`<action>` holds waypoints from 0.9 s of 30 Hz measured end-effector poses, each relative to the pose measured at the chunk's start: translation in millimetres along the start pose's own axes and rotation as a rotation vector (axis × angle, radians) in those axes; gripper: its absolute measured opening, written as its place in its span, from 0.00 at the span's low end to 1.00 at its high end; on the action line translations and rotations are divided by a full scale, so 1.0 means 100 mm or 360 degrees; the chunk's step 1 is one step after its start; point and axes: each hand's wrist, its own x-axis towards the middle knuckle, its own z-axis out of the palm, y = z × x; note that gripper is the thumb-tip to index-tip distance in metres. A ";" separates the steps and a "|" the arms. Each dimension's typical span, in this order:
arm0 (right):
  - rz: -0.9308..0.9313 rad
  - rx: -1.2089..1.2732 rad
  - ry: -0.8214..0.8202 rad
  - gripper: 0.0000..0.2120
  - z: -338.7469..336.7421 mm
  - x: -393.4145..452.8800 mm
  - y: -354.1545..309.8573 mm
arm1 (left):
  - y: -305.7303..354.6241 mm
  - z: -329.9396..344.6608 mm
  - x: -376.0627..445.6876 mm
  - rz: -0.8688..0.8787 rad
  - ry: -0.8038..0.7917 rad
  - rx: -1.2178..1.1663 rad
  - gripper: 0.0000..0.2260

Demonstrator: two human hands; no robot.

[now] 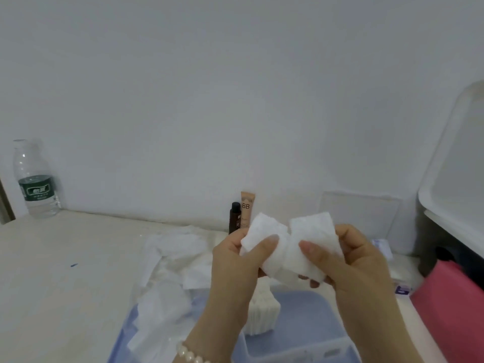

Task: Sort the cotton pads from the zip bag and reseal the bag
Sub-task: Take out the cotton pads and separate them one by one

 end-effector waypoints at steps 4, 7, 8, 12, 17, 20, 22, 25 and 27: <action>-0.0048 -0.0020 0.0014 0.06 0.03 0.04 -0.07 | 0.00 0.04 0.02 -0.0021 -0.0054 -0.0075 0.02; 0.0068 0.0106 -0.0012 0.06 0.11 0.04 0.05 | -0.01 0.10 0.01 -0.0163 -0.0190 -0.0337 0.12; 0.0116 0.0164 -0.0007 0.09 0.14 0.04 0.10 | 0.00 0.12 0.00 -0.0194 -0.0210 -0.0399 0.14; 0.0140 0.0326 0.0090 0.18 0.20 0.03 0.13 | -0.01 0.14 0.01 -0.0215 -0.0230 -0.0565 0.15; 0.0148 0.0474 0.0103 0.19 0.22 0.02 0.14 | 0.02 0.11 0.02 -0.0233 -0.0279 -0.0635 0.13; 0.0139 0.0265 0.0157 0.25 0.34 -0.02 0.23 | 0.02 0.11 0.02 -0.0271 -0.0325 -0.0634 0.17; 0.0146 0.0241 0.0228 0.12 0.36 -0.02 0.28 | 0.03 0.11 0.02 -0.0335 -0.0349 -0.0678 0.19; 0.0130 0.0143 0.0269 0.02 0.37 -0.02 0.28 | 0.03 0.11 0.02 -0.0413 -0.0395 -0.0758 0.22; 0.0092 0.0090 0.0264 0.03 0.39 -0.04 0.25 | 0.02 0.11 0.02 -0.0419 -0.0410 -0.0785 0.20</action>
